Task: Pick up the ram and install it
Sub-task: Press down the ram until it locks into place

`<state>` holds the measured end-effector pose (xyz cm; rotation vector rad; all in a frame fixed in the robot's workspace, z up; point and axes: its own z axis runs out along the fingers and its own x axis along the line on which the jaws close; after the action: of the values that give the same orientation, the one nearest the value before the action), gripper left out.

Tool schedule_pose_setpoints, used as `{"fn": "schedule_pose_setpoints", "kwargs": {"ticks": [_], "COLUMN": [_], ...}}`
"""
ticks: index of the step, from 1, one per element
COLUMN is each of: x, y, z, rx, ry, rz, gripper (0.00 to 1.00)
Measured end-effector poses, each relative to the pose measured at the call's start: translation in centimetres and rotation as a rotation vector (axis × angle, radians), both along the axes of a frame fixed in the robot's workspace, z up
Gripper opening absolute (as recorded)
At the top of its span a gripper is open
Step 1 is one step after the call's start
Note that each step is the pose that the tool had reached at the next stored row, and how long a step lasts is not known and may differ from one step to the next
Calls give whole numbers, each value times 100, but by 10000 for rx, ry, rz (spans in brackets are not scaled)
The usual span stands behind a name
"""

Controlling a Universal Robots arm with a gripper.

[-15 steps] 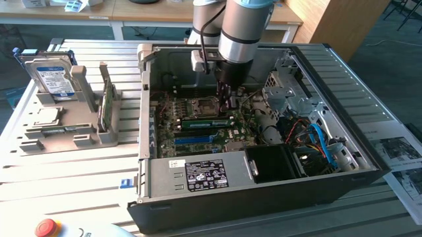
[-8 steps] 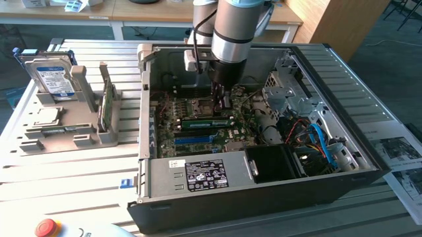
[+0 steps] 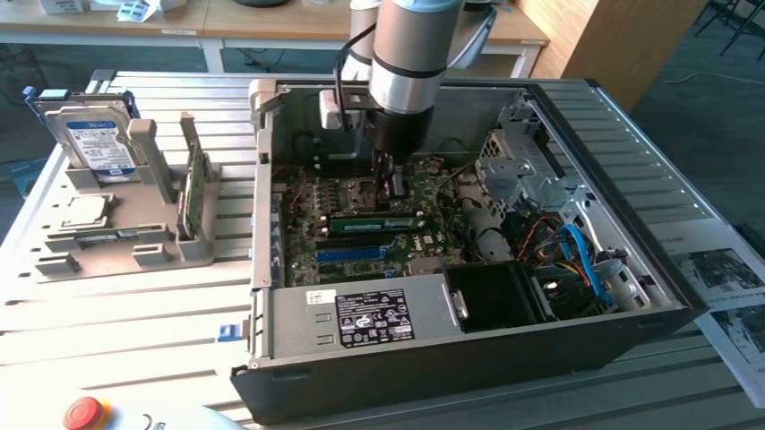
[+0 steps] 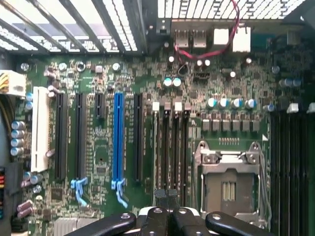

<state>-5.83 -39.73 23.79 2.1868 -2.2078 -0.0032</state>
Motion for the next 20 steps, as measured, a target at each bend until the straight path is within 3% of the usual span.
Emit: {"fn": "schedule_pose_setpoints", "kwargs": {"ticks": [11, 20], "x": [-173, -197], "y": [22, 22], "z": [-1, 0], "rx": [1, 0], "ry": [0, 0], "rz": [1, 0], "gripper": [10, 10]}}
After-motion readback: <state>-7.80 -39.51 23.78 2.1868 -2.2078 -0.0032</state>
